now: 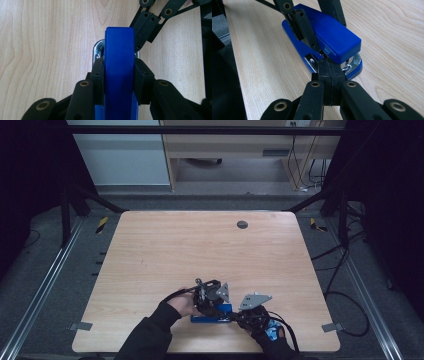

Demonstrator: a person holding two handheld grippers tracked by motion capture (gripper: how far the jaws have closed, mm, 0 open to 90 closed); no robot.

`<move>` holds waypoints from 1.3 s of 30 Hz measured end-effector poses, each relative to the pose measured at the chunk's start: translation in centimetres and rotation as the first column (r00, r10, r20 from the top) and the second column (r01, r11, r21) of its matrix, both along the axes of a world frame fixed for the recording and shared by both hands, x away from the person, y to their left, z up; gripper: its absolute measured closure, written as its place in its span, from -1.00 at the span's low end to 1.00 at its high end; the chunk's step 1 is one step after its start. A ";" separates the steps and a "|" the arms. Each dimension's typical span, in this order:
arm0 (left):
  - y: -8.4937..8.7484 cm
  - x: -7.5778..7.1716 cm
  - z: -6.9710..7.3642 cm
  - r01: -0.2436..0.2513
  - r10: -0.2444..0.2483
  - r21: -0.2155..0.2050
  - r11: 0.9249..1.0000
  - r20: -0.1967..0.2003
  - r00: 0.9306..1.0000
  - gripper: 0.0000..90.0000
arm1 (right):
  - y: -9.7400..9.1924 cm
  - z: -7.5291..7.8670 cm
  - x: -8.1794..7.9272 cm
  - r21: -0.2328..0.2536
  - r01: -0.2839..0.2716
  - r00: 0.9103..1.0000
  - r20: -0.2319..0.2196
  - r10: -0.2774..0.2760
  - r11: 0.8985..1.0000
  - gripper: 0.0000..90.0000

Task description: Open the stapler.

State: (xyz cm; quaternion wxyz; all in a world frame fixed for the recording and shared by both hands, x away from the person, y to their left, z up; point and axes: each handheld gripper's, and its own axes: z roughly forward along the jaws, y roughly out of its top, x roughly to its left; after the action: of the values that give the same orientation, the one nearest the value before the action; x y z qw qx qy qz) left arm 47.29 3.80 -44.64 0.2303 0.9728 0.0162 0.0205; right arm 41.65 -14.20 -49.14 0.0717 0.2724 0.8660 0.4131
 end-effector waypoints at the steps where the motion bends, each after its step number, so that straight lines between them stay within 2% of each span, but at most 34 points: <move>1: 0.0 0.0 0.0 0.001 -0.001 -0.004 1.000 0.002 1.000 0.46 | 0.0 0.0 0.0 -0.002 0.002 1.000 0.001 -0.002 1.000 1.00; 6: 0.1 0.0 0.1 0.015 -0.015 -0.002 1.000 0.009 1.000 0.46 | 0.0 0.0 -0.1 -0.003 0.005 1.000 0.005 -0.005 1.000 1.00; 7: 0.1 -0.1 0.0 0.008 -0.008 -0.014 1.000 0.009 1.000 0.47 | 0.1 0.0 -0.1 -0.004 0.004 1.000 0.006 -0.004 1.000 1.00; 13: 0.2 0.0 0.0 -0.001 0.001 -0.018 1.000 -0.005 1.000 0.47 | 0.1 0.0 -0.1 -0.002 0.015 1.000 -0.004 -0.015 1.000 1.00; 14: 0.3 0.0 0.0 0.004 -0.004 -0.023 1.000 0.003 1.000 0.47 | 0.2 0.0 -0.1 -0.001 0.017 1.000 -0.006 -0.017 1.000 1.00; 26: 0.7 -0.1 -0.2 -0.003 0.003 -0.058 0.998 -0.006 1.000 0.47 | 0.2 0.0 -0.1 0.004 0.019 1.000 -0.014 -0.019 1.000 1.00; 39: 0.6 -0.1 -0.1 0.008 -0.008 -0.049 0.999 -0.002 1.000 0.47 | 0.3 -0.1 -0.3 0.005 0.019 1.000 -0.009 -0.019 1.000 1.00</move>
State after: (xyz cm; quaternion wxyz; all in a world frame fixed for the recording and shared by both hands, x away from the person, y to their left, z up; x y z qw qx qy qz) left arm 47.16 4.38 -44.71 0.2539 0.9670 0.0129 0.0181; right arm 41.39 -13.88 -49.20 0.0710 0.2825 0.8627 0.4134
